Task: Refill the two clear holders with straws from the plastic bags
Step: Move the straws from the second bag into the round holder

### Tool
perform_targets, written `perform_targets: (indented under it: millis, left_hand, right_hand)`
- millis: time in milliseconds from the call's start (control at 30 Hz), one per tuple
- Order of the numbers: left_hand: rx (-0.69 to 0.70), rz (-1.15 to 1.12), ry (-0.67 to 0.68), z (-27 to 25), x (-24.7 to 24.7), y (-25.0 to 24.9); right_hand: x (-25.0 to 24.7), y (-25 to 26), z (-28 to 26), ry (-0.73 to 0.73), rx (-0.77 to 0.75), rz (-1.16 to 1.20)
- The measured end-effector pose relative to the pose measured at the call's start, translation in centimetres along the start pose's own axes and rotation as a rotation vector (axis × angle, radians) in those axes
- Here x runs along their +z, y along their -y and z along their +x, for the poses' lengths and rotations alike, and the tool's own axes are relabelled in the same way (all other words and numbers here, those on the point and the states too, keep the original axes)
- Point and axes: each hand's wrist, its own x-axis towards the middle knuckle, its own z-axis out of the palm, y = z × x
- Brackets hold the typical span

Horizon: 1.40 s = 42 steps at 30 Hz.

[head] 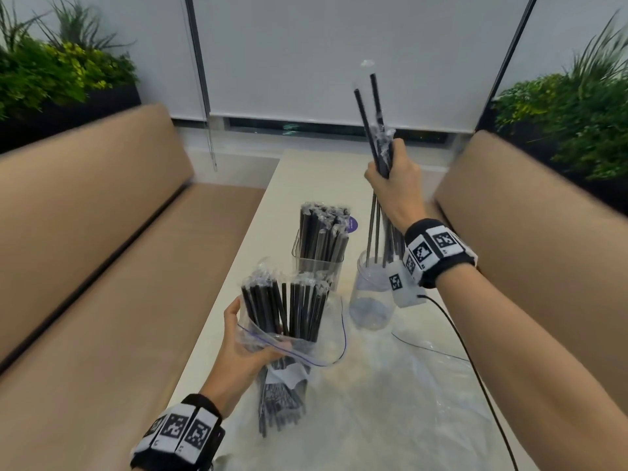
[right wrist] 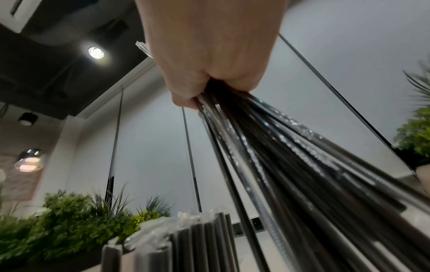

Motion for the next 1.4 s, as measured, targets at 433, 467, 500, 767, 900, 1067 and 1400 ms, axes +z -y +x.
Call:
perform_targets:
  millis: [433,467,500,767,900,1067,1400]
  left_hand:
    - [-0.054,0.000,-0.054,0.2,-0.3,-0.4]
    - [-0.057,0.002,-0.054,0.2,-0.2,-0.5]
    - [-0.058,0.006,-0.056,0.3,-0.1,-0.5]
    - [-0.141,0.091,-0.020,0.4,0.0,-0.3]
    - [-0.282,0.162,0.071,0.9,-0.4,0.0]
    - [-0.501,0.259,0.106,1.9,-0.1,0.3]
    - [-0.230,1.078,-0.099,1.2,0.3,-5.1]
  right_hand:
    - [-1.3,0.7,0.3,-0.296,0.031,0.092]
    - [-1.2,0.6,0.3,-0.292,0.046,0.098]
    - [-1.2,0.4,0.2,-0.290,0.066,0.109]
    - [-2.4,-2.7,1.7,-0.364,0.347,0.191]
    - [-3.3,-4.8,2.0,-0.452,0.428,0.164]
    - [-3.6,-5.0,2.2,-0.445,0.409,0.161]
    - [-5.3,-5.0,2.2,-0.489,0.414,0.292]
